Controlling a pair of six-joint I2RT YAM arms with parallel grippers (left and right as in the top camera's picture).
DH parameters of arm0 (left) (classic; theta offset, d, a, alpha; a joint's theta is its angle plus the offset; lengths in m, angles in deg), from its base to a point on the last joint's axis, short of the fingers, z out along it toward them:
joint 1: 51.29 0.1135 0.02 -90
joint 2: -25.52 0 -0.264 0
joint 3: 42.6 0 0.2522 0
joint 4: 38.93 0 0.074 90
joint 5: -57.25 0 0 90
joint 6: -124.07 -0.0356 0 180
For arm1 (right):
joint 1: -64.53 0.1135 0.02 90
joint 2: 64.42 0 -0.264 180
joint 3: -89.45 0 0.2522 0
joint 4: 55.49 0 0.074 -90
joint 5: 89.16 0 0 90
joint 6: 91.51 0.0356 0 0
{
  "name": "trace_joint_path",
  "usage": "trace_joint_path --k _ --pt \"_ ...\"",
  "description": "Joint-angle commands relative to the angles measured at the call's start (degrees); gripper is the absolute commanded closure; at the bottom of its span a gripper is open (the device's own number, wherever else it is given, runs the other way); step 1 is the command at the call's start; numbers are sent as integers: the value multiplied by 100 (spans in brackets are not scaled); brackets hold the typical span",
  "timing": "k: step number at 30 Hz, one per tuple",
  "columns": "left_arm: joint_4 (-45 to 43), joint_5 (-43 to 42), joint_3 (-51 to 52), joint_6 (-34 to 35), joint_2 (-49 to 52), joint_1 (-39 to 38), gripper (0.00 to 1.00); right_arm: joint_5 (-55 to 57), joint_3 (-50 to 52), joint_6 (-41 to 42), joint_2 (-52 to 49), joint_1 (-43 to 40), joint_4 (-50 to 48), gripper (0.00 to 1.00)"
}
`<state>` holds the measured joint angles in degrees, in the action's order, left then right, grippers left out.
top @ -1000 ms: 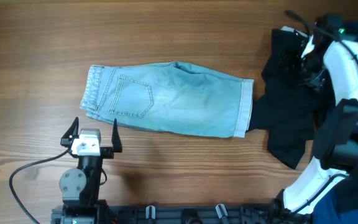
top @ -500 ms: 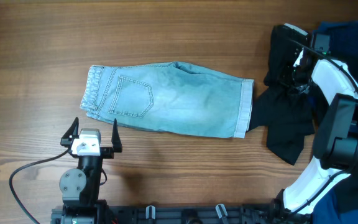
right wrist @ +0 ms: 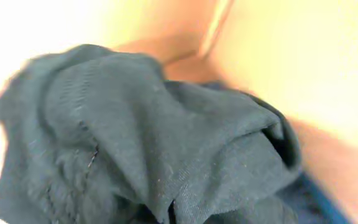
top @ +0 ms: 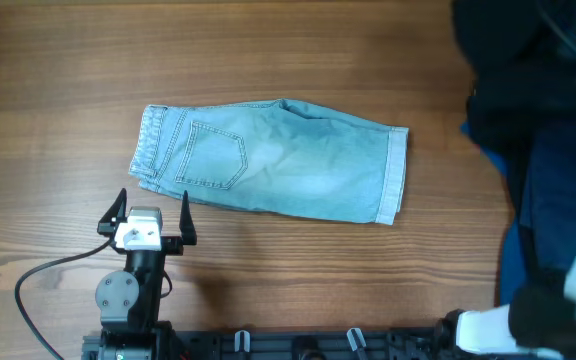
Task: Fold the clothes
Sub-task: 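Release the jeans and raise the right gripper back toward the pile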
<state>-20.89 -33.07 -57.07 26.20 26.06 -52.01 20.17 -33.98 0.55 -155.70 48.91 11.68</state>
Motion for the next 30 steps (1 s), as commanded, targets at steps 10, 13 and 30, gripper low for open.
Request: trace_joint_path --k 10,13,30 --pt "-2 -48 35 -72 -15 -20 0 289 -66 -444 -426 -1373 -61 96" --pt "-2 -48 35 -72 -15 -20 0 293 -57 -343 -820 -1427 -90 80" --pt "-2 -48 35 -72 -15 -20 0 -3786 -57 -214 -514 -872 660 14"
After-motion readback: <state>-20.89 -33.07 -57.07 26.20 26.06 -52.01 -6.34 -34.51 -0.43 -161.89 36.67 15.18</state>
